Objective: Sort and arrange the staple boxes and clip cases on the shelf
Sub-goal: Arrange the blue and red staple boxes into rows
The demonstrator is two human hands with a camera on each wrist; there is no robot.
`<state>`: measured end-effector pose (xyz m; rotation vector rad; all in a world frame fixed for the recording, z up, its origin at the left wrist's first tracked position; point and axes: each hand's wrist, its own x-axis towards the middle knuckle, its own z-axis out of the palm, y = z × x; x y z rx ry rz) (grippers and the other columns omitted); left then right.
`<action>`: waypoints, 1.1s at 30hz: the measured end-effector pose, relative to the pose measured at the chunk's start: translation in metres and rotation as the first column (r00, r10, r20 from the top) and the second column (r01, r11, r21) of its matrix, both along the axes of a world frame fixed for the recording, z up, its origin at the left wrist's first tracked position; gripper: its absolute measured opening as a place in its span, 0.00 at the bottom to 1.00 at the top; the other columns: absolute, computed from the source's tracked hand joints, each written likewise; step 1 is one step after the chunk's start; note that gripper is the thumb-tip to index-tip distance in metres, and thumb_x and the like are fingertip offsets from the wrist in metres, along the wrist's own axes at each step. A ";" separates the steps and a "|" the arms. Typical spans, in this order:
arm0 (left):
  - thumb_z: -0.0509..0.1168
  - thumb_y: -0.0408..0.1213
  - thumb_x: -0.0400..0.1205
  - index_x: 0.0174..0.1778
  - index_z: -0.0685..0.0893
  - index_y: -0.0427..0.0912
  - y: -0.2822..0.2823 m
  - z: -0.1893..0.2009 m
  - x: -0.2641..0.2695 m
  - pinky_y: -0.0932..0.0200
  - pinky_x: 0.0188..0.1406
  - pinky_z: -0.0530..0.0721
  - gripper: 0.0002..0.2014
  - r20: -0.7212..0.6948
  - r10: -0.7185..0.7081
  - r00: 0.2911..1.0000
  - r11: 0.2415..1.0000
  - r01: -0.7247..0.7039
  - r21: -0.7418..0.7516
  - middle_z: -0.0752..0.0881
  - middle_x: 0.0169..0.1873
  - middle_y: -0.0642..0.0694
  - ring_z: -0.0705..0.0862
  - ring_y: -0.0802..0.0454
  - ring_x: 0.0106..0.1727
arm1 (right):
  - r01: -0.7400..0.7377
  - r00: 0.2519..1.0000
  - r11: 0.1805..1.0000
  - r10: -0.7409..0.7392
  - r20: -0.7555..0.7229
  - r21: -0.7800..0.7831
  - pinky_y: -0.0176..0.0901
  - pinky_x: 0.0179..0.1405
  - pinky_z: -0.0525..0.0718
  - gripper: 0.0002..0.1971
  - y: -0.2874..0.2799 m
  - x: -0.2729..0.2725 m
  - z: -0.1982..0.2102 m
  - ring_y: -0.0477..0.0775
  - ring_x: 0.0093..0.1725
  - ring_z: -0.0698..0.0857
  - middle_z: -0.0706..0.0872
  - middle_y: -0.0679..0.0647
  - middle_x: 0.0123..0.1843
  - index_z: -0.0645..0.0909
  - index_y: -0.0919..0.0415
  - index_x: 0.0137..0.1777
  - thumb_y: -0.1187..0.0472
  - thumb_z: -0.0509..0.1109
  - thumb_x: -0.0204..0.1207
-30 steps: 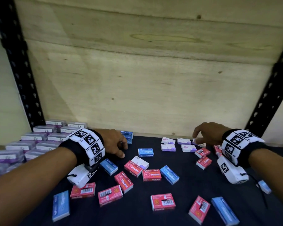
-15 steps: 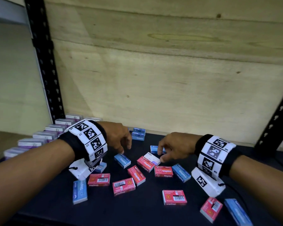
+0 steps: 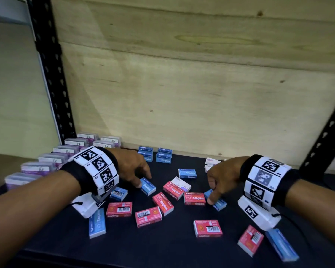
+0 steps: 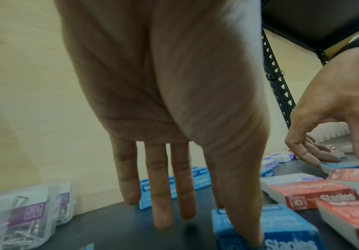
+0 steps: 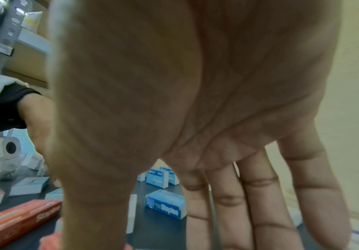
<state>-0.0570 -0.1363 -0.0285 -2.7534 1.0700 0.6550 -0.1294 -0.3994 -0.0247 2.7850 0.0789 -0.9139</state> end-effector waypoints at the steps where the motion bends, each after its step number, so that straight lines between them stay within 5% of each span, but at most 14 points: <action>1: 0.70 0.50 0.80 0.70 0.80 0.61 -0.001 0.000 0.000 0.60 0.64 0.75 0.21 0.004 -0.004 1.000 1.000 0.004 0.004 0.82 0.67 0.56 0.80 0.56 0.65 | 0.005 1.000 1.000 -0.005 -0.008 -0.001 0.43 0.43 0.77 0.31 -0.001 -0.001 -0.002 0.52 0.44 0.81 0.88 0.52 0.47 0.87 0.63 0.54 0.33 0.74 0.70; 8: 0.75 0.44 0.77 0.60 0.82 0.51 -0.005 -0.004 0.003 0.68 0.40 0.76 0.17 -0.017 0.042 0.999 0.997 -0.043 -0.061 0.83 0.48 0.56 0.82 0.57 0.50 | -0.044 0.995 0.998 0.048 0.092 -0.050 0.39 0.35 0.77 0.19 0.003 -0.007 -0.008 0.52 0.39 0.82 0.89 0.52 0.42 0.88 0.61 0.52 0.46 0.75 0.73; 13: 0.76 0.42 0.76 0.59 0.84 0.52 -0.003 -0.005 0.004 0.69 0.41 0.77 0.16 -0.035 0.030 0.999 0.996 -0.033 -0.078 0.85 0.49 0.55 0.83 0.60 0.46 | -0.003 0.993 0.999 0.007 0.116 -0.032 0.40 0.36 0.83 0.18 0.005 0.000 0.003 0.50 0.30 0.85 0.92 0.55 0.44 0.85 0.61 0.55 0.47 0.72 0.76; 17: 0.77 0.44 0.75 0.52 0.87 0.52 0.004 -0.002 0.010 0.65 0.47 0.80 0.11 -0.044 0.080 0.996 0.990 -0.085 -0.113 0.89 0.45 0.55 0.85 0.59 0.45 | -0.081 0.979 0.995 0.068 0.190 0.065 0.42 0.42 0.85 0.15 0.012 0.013 0.012 0.51 0.35 0.87 0.93 0.53 0.44 0.83 0.56 0.51 0.46 0.74 0.75; 20: 0.77 0.43 0.75 0.52 0.89 0.51 0.008 0.003 0.018 0.66 0.42 0.77 0.11 0.083 0.144 0.986 0.984 -0.134 -0.121 0.88 0.42 0.56 0.84 0.59 0.43 | -0.166 0.958 0.978 0.129 0.256 0.128 0.41 0.37 0.78 0.14 0.023 0.027 0.016 0.53 0.41 0.85 0.91 0.54 0.46 0.83 0.58 0.52 0.48 0.75 0.76; 26: 0.76 0.44 0.75 0.54 0.89 0.55 0.014 0.005 0.034 0.58 0.48 0.82 0.11 0.275 0.273 0.922 0.961 -0.250 -0.117 0.88 0.49 0.55 0.86 0.52 0.50 | -0.279 0.913 0.946 0.207 0.351 0.168 0.47 0.44 0.79 0.14 0.053 0.064 0.012 0.63 0.48 0.87 0.89 0.65 0.52 0.83 0.69 0.58 0.58 0.69 0.81; 30: 0.78 0.45 0.73 0.53 0.90 0.55 0.014 0.004 0.044 0.57 0.48 0.84 0.12 0.297 0.294 0.908 0.955 -0.267 -0.130 0.89 0.50 0.55 0.87 0.51 0.50 | -0.258 0.910 0.953 0.185 0.371 0.156 0.46 0.38 0.74 0.10 0.066 0.083 0.004 0.62 0.34 0.76 0.79 0.67 0.36 0.78 0.69 0.41 0.62 0.71 0.78; 33: 0.79 0.45 0.72 0.52 0.91 0.54 0.012 0.005 0.047 0.56 0.49 0.85 0.13 0.283 0.301 0.911 0.952 -0.272 -0.138 0.89 0.48 0.55 0.87 0.52 0.50 | -0.248 0.918 0.956 0.179 0.354 0.159 0.53 0.52 0.86 0.11 0.073 0.092 -0.001 0.64 0.50 0.88 0.90 0.63 0.49 0.86 0.68 0.52 0.59 0.75 0.76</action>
